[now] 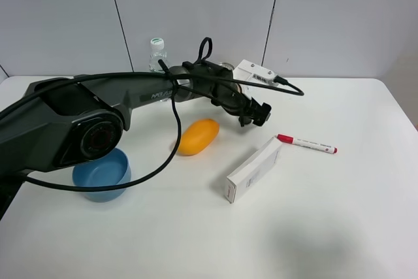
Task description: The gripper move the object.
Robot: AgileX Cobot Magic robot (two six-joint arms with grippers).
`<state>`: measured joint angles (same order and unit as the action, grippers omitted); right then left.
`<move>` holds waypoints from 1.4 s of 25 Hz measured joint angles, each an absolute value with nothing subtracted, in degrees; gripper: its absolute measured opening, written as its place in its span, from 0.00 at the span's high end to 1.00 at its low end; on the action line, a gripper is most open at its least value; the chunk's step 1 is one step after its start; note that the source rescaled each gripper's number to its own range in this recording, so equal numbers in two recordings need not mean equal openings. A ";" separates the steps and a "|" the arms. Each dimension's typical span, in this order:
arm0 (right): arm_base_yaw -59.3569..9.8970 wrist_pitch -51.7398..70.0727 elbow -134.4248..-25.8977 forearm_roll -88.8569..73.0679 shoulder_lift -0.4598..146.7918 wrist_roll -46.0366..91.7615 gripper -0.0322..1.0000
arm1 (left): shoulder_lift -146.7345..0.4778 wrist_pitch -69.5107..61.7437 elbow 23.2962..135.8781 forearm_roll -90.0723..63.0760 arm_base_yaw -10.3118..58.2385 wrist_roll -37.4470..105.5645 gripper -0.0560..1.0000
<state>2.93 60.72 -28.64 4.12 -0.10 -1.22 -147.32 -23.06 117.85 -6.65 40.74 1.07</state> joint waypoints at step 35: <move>2.93 60.72 -28.64 4.12 -0.10 -1.22 0.00 | -147.17 -23.93 117.85 -7.50 40.62 1.31 0.94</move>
<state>2.93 60.72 -28.64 4.12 -0.10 -1.22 -147.17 -23.93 117.85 -7.50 40.62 1.31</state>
